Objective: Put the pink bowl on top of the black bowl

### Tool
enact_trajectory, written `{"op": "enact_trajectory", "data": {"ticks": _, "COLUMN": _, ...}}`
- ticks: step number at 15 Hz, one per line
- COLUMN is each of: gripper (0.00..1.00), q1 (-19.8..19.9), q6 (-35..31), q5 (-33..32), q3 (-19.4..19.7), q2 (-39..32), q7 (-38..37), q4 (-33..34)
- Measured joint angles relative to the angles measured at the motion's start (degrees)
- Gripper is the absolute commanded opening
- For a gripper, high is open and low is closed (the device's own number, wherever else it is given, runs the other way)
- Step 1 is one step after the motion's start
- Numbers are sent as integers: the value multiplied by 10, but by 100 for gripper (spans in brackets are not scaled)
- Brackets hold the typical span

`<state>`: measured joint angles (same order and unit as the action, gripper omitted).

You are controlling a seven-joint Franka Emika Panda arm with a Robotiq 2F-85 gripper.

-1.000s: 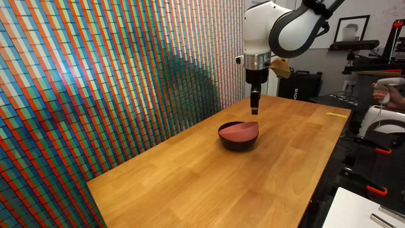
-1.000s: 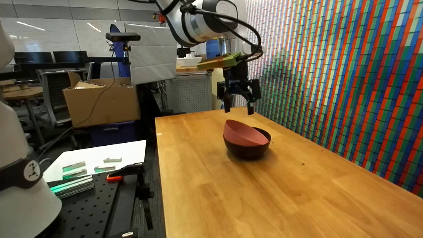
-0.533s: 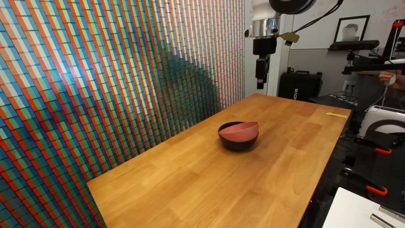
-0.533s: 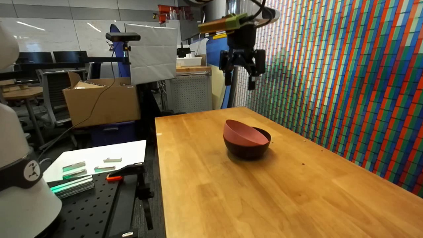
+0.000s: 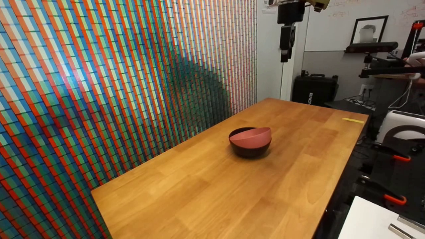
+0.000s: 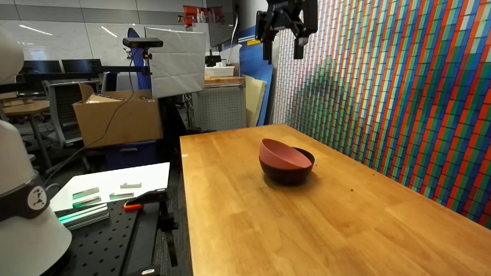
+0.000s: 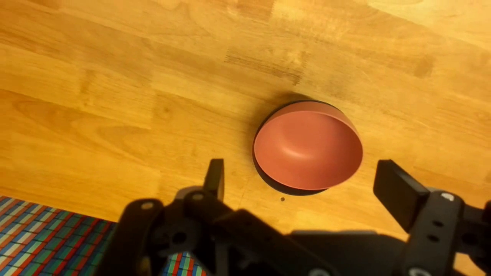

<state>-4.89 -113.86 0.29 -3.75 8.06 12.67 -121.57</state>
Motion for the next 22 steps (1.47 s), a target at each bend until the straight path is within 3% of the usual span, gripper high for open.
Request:
{"op": "enact_trajectory", "data": {"ticks": 8, "gripper": 100, "q1": 2, "q6": 44, "q5": 0, "q3": 13, "q2": 32, "q7": 12, "q4": 13}}
{"op": "enact_trajectory", "data": {"ticks": 22, "gripper": 100, "q1": 2, "q6": 44, "q5": 0, "q3": 12, "q2": 29, "q7": 12, "q4": 10}}
